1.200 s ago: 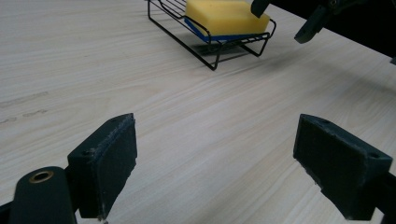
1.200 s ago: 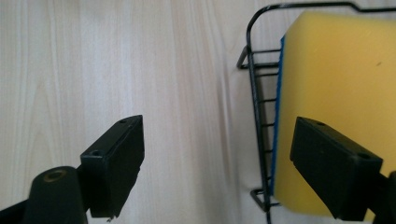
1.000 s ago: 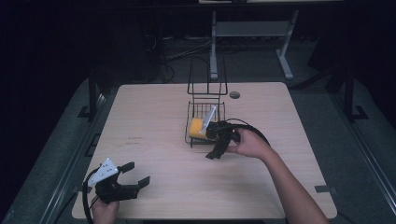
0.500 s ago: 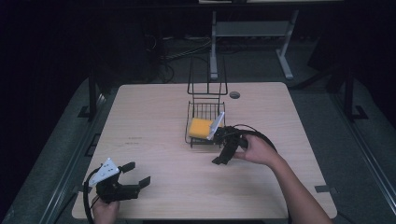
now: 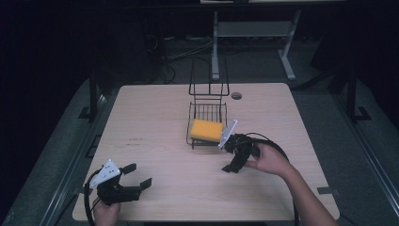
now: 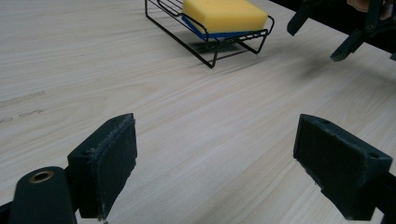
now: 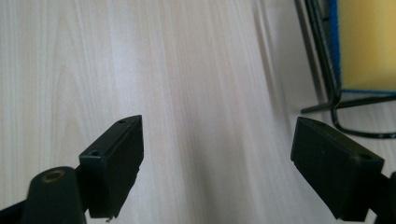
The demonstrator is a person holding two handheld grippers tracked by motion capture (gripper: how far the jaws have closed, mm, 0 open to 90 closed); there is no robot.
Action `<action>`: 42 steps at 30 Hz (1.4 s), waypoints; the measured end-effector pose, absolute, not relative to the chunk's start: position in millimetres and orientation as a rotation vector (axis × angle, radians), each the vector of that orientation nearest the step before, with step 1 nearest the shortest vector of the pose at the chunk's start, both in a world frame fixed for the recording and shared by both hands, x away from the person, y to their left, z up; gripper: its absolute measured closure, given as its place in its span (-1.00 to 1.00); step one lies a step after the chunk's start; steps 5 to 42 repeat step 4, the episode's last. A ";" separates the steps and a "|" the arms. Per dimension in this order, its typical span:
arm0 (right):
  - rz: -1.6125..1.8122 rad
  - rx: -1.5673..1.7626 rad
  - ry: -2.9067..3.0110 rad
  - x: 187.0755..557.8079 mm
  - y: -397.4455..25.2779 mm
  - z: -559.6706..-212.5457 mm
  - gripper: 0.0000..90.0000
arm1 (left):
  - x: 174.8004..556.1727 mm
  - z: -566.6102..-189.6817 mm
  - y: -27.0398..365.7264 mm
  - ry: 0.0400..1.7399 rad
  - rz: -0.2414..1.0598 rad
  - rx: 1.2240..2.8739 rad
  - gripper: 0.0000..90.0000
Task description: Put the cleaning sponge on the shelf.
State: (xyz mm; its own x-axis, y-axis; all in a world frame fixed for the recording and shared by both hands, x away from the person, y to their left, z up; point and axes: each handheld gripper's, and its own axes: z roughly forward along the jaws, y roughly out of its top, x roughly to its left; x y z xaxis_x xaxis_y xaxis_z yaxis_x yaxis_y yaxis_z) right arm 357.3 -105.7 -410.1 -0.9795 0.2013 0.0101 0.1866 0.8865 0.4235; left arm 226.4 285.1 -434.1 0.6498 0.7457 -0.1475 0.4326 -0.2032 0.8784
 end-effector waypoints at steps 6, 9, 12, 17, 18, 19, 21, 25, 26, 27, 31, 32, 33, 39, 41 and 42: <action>0.676 0.316 3.013 351.0 -110.5 -410.5 -0.63 | 227.0 -434.1 284.9 0.938 0.380 1.841 -0.71; 0.676 0.316 3.013 351.0 -110.5 -410.5 -0.63 | 227.0 -434.1 284.9 0.938 0.380 1.841 -0.71; 0.676 0.316 3.013 351.0 -110.5 -410.5 -0.63 | 227.0 -434.1 284.9 0.938 0.380 1.841 -0.71; 0.676 0.316 3.013 351.0 -110.5 -410.5 -0.63 | 227.0 -434.1 284.9 0.938 0.380 1.841 -0.71; 0.676 0.316 3.013 351.0 -110.5 -410.5 -0.63 | 227.0 -434.1 284.9 0.938 0.380 1.841 -0.71; 0.676 0.316 3.013 351.0 -110.5 -410.5 -0.63 | 227.0 -434.1 284.9 0.938 0.380 1.841 -0.71; 0.676 0.316 3.013 351.0 -110.5 -410.5 -0.63 | 227.0 -434.1 284.9 0.938 0.380 1.841 -0.71; 0.676 0.316 3.013 351.0 -110.5 -410.5 -0.63 | 227.0 -434.1 284.9 0.938 0.380 1.841 -0.71; 0.676 0.316 3.013 351.0 -110.5 -410.5 -0.63 | 227.0 -434.1 284.9 0.938 0.380 1.841 -0.71; 0.676 0.316 3.013 351.0 -110.5 -410.5 -0.63 | 227.0 -434.1 284.9 0.938 0.380 1.841 -0.71; 0.676 0.316 3.013 351.0 -110.5 -410.5 -0.63 | 227.0 -434.1 284.9 0.938 0.380 1.841 -0.71; 0.676 0.316 3.013 351.0 -110.5 -410.5 -0.63 | 227.0 -434.1 284.9 0.938 0.380 1.841 -0.71; 0.676 0.316 3.013 351.0 -110.5 -410.5 -0.63 | 227.0 -434.1 284.9 0.938 0.380 1.841 -0.71; 0.676 0.316 3.013 351.0 -110.5 -410.5 -0.63 | 227.0 -434.1 284.9 0.938 0.380 1.841 -0.71; 0.676 0.316 3.013 351.0 -110.5 -410.5 -0.63 | 227.0 -434.1 284.9 0.938 0.380 1.841 -0.71; 0.676 0.316 3.013 351.0 -110.5 -410.5 -0.63 | 227.0 -434.1 284.9 0.938 0.380 1.841 -0.71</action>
